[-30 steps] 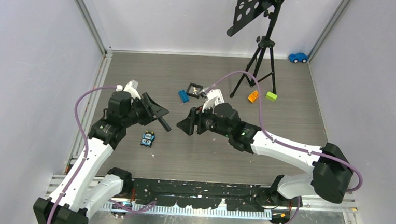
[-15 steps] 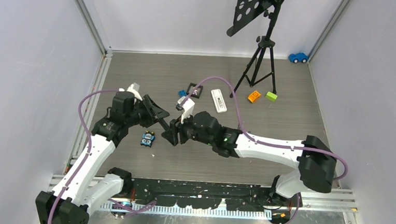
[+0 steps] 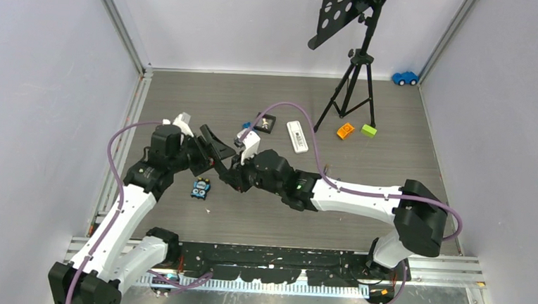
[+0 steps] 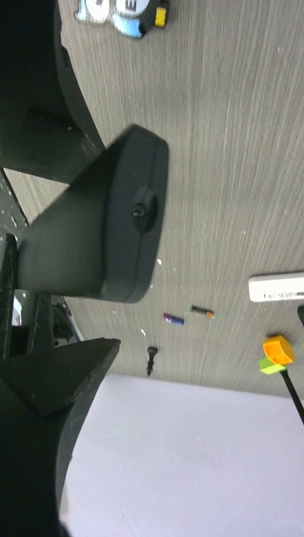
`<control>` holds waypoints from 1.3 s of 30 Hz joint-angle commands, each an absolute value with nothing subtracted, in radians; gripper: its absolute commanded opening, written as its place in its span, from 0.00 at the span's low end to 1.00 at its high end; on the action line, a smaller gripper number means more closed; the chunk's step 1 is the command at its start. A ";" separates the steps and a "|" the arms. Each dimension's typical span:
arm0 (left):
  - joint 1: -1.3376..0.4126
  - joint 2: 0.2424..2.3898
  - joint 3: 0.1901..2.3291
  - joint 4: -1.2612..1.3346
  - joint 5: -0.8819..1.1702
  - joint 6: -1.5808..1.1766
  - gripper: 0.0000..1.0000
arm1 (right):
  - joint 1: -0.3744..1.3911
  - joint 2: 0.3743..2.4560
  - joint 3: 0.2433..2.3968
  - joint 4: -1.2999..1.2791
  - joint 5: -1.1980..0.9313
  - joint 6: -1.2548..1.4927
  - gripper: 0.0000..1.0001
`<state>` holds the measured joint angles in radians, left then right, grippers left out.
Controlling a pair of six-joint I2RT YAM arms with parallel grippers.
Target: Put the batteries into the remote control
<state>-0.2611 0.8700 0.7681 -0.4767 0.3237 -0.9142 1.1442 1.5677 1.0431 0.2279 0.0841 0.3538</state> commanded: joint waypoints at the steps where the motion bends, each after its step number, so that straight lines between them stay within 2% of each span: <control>1: -0.244 0.832 0.786 -0.396 0.389 -0.824 0.92 | 1.089 1.486 1.004 0.372 -0.079 0.447 0.00; 7: -0.205 0.801 0.793 -0.298 0.557 -0.772 0.95 | 0.922 1.457 0.882 0.600 -0.404 0.679 0.00; 9: -0.201 0.790 0.794 -0.266 0.602 -0.765 0.92 | 0.878 1.447 0.843 0.705 -0.491 0.774 0.00; 13: -0.199 0.783 0.775 -0.183 0.672 -0.801 0.78 | 0.824 1.486 0.795 0.959 -0.611 0.972 0.00; 18: -0.199 0.804 0.762 -0.108 0.722 -0.851 0.73 | 0.791 1.597 0.796 1.302 -0.707 1.233 0.01; 24: -0.196 0.826 0.788 -0.066 0.758 -0.896 0.65 | 0.781 1.670 0.812 1.393 -0.743 1.317 0.00; 28: -0.191 0.833 0.810 -0.061 0.781 -0.907 0.51 | 0.778 1.672 0.810 1.392 -0.754 1.318 0.00; 29: -0.190 0.836 0.809 -0.055 0.787 -0.914 0.45 | 0.776 1.673 0.809 1.391 -0.757 1.318 0.01; 32: -0.187 0.843 0.791 -0.008 0.806 -0.972 0.19 | 0.772 1.675 0.806 1.386 -0.759 1.317 0.00; 34: -0.186 0.849 0.774 0.058 0.819 -1.013 0.12 | 0.772 1.672 0.805 1.367 -0.761 1.305 0.00; 35: -0.186 0.851 0.768 0.073 0.820 -1.025 0.14 | 0.772 1.671 0.805 1.348 -0.761 1.295 0.00; 39: -0.184 0.861 0.764 0.081 0.815 -1.032 0.34 | 0.768 1.660 0.799 1.310 -0.760 1.270 0.00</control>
<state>-0.1947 0.8570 0.7609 -0.0265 0.8043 -0.9936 0.7719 1.6882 0.7876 1.3087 -0.7349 1.3003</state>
